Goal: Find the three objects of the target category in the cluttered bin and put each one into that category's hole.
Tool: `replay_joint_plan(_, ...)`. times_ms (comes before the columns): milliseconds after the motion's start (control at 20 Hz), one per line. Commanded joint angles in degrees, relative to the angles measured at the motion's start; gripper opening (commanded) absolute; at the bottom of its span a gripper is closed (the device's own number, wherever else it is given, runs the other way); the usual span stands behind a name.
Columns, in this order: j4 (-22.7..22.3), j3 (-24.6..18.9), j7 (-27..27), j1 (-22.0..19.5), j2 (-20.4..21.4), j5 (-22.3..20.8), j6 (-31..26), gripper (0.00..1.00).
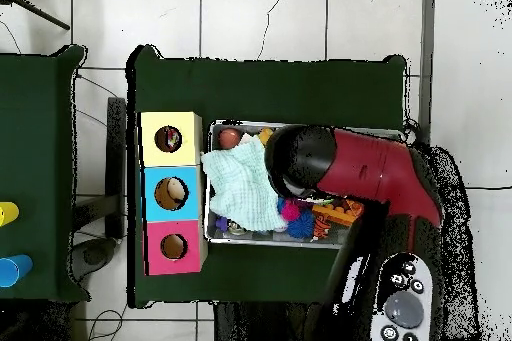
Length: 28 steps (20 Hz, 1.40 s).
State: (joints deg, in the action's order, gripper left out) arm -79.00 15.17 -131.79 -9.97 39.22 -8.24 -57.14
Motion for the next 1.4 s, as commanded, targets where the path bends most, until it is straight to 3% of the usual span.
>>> replay_joint_plan(50, 3.97, 1.48, -4.52, -3.1, -5.56, -4.75, 2.56, 0.0)
replay_joint_plan(400, 3.9, 0.05, -1.16, -5.55, -6.62, -6.5, 9.19, 0.0)
replay_joint_plan(1050, 3.89, -2.96, 1.84, -9.86, -8.0, -6.61, 14.41, 0.0)
replay_joint_plan(1100, 3.56, -3.79, 2.52, -10.49, -7.97, -6.3, 14.89, 1.0)
replay_joint_plan(1400, 1.6, -5.94, 2.98, -11.79, -7.3, -4.71, 15.32, 1.0)
